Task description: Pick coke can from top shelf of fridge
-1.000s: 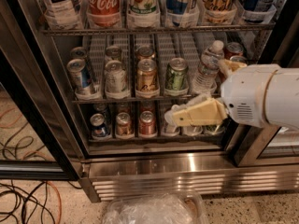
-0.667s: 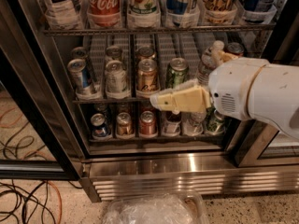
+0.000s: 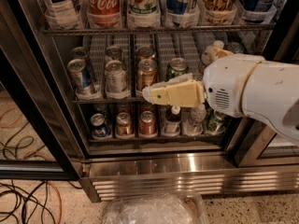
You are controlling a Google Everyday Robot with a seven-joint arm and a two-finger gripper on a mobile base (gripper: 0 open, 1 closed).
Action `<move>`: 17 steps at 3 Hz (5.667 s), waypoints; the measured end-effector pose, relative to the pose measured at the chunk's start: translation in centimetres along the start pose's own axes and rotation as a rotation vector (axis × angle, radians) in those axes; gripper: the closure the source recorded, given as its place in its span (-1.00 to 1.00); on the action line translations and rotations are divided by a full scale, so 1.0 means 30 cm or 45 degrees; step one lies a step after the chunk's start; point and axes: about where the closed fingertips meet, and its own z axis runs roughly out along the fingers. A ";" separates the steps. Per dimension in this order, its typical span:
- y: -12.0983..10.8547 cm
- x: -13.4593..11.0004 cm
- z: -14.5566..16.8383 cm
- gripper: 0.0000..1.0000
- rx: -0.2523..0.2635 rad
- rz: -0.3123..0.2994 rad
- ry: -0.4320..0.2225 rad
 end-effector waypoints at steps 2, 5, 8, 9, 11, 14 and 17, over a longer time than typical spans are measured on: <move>-0.125 -0.048 0.041 -1.00 0.194 0.111 -0.214; -0.081 -0.077 0.052 -1.00 0.193 0.079 -0.244; -0.291 -0.052 0.010 -1.00 0.412 0.109 -0.384; -0.244 -0.093 0.021 -1.00 0.385 0.106 -0.408; -0.032 -0.179 0.059 -1.00 0.283 0.034 -0.440; 0.121 -0.209 0.153 -1.00 0.167 0.007 -0.444; 0.150 -0.348 0.348 -1.00 0.030 0.004 -0.520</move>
Offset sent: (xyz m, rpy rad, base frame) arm 0.0408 0.0168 0.0207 0.1972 -0.3250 -0.1782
